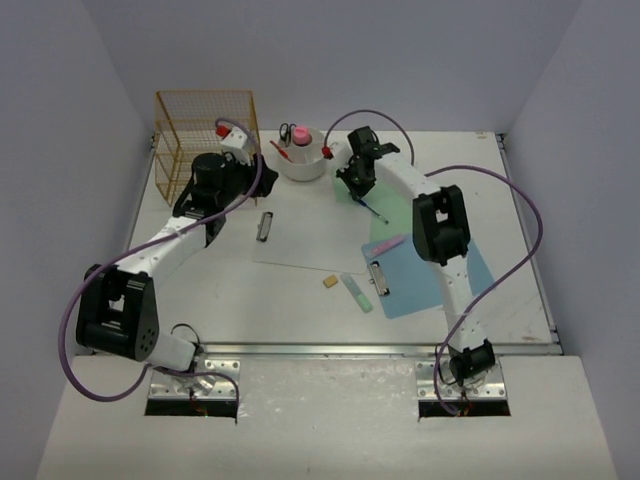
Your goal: Organize the desk
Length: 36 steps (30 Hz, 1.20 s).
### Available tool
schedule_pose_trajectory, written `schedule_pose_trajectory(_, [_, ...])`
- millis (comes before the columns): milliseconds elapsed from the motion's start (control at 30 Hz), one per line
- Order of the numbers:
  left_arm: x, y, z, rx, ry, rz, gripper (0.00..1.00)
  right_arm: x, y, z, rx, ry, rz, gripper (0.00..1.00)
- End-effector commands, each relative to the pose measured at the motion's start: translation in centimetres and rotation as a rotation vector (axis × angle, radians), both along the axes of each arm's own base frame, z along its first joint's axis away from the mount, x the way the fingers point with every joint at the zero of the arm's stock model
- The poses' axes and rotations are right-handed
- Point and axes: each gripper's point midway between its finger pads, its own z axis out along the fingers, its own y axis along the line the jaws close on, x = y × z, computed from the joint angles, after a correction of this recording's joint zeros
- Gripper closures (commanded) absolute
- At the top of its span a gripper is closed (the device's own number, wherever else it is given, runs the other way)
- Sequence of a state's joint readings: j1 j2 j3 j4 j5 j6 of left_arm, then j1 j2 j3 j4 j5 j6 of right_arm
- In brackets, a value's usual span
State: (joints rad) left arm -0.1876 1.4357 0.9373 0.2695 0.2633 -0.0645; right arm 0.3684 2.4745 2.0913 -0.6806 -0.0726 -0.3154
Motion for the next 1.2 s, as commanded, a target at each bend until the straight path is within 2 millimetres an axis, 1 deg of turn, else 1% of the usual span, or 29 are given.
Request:
schedule_pose_trajectory(0, [0.6, 1.6, 3.8, -0.093, 0.004, 0.069, 0.44, 0.9, 1.8, 10.0, 0.166, -0.218, -0.019, 1.0])
schedule_pose_trajectory(33, [0.6, 2.0, 4.1, -0.116, 0.02, 0.068, 0.33, 1.4, 2.5, 12.1, 0.225, -0.279, -0.031, 1.0])
schedule_pose_trajectory(67, [0.5, 2.2, 4.3, -0.142, 0.037, 0.057, 0.17, 1.7, 3.2, 15.9, 0.309, -0.368, -0.039, 1.0])
schedule_pose_trajectory(100, [0.2, 1.9, 4.3, -0.161, 0.055, 0.046, 0.03, 1.8, 3.4, 17.4, 0.347, -0.404, -0.056, 1.0])
schedule_pose_trajectory(133, [-0.1, 2.5, 4.5, -0.193, 0.065, 0.047, 0.01, 1.5, 4.2, 19.2, 0.423, -0.435, -0.051, 1.0])
schedule_pose_trajectory(200, [-0.7, 2.7, 5.2, -0.243, 0.058, 0.042, 0.0, 0.7, 5.0, 20.7, 0.523, -0.455, -0.056, 1.0])
schedule_pose_trajectory(233, [-1.0, 2.9, 5.5, -0.252, 0.048, 0.043, 0.0, 0.6, 5.5, 21.9, 0.57, -0.48, -0.049, 1.0])
schedule_pose_trajectory(267, [-1.4, 3.0, 6.2, -0.26, 0.027, 0.045, 0.0, 0.7, 6.2, 23.9, 0.648, -0.525, -0.049, 1.0])
schedule_pose_trajectory(300, [-2.0, 3.2, 7.0, -0.268, 0.003, 0.044, 0.0, 0.8, 6.9, 26.6, 0.75, -0.583, -0.054, 1.0])
schedule_pose_trajectory(333, [-2.4, 3.3, 6.9, -0.273, 0.002, 0.046, 0.0, 1.1, 7.4, 28.2, 0.819, -0.628, -0.061, 1.0])
schedule_pose_trajectory(367, [-2.6, 3.4, 7.4, -0.274, -0.01, 0.047, 0.0, 1.0, 7.6, 28.2, 0.821, -0.626, -0.057, 1.0])
schedule_pose_trajectory(400, [-3.1, 3.7, 7.2, -0.281, 0.004, 0.054, 0.0, 1.3, 7.9, 29.2, 0.874, -0.681, -0.073, 1.0])
schedule_pose_trajectory(433, [-3.4, 4.0, 7.3, -0.287, 0.009, 0.055, 0.0, 1.5, 8.4, 31.4, 0.944, -0.774, -0.055, 1.0])
schedule_pose_trajectory(467, [-3.7, 4.2, 7.3, -0.291, 0.015, 0.057, 0.0, 1.5, 8.8, 32.3, 0.968, -0.839, -0.042, 1.0])
schedule_pose_trajectory(533, [-4.3, 4.6, 7.6, -0.292, 0.013, 0.064, 0.0, 1.6, 9.7, 32.9, 0.976, -0.901, -0.034, 1.0])
schedule_pose_trajectory(600, [-4.5, 4.6, 7.3, -0.289, 0.018, 0.063, 0.0, 1.6, 10.6, 32.8, 0.983, -0.908, -0.028, 1.0])
schedule_pose_trajectory(633, [-4.7, 5.2, 7.3, -0.288, 0.015, 0.078, 0.0, 1.8, 11.3, 32.9, 0.989, -0.943, -0.027, 1.0])
schedule_pose_trajectory(667, [-5.1, 6.6, 7.3, -0.287, 0.007, 0.109, 0.0, 2.1, 12.2, 33.1, 0.999, -1.007, -0.031, 1.0])
schedule_pose_trajectory(733, [-5.4, 7.4, 7.2, -0.292, 0.013, 0.127, 0.0, 2.4, 12.6, 34.0, 1.011, -1.115, -0.03, 1.0])
schedule_pose_trajectory(800, [-5.5, 8.1, 7.1, -0.294, 0.014, 0.14, 0.0, 2.5, 13.3, 33.9, 1.021, -1.154, -0.018, 1.0])
schedule_pose_trajectory(833, [-5.6, 8.2, 6.9, -0.294, 0.02, 0.143, 0.0, 3.0, 13.8, 32.8, 1.016, -1.162, -0.012, 1.0])
schedule_pose_trajectory(867, [-5.6, 8.4, 6.8, -0.295, 0.021, 0.145, 0.0, 2.9, 13.9, 33.1, 1.023, -1.212, 0.004, 1.0])
schedule_pose_trajectory(900, [-5.6, 8.7, 6.7, -0.295, 0.022, 0.152, 0.0, 3.0, 14.0, 33.0, 1.025, -1.24, 0.011, 1.0])
schedule_pose_trajectory(1000, [-5.6, 9.0, 6.3, -0.294, 0.028, 0.159, 0.0, 3.2, 14.9, 31.5, 1.032, -1.312, 0.055, 1.0])
schedule_pose_trajectory(1033, [-5.5, 9.1, 6.3, -0.292, 0.028, 0.16, 0.0, 3.2, 15.0, 31.2, 1.007, -1.345, 0.078, 1.0])
schedule_pose_trajectory(1167, [-5.4, 9.4, 5.7, -0.288, 0.04, 0.163, 0.0, 3.2, 15.8, 29.1, 0.979, -1.398, 0.147, 1.0])
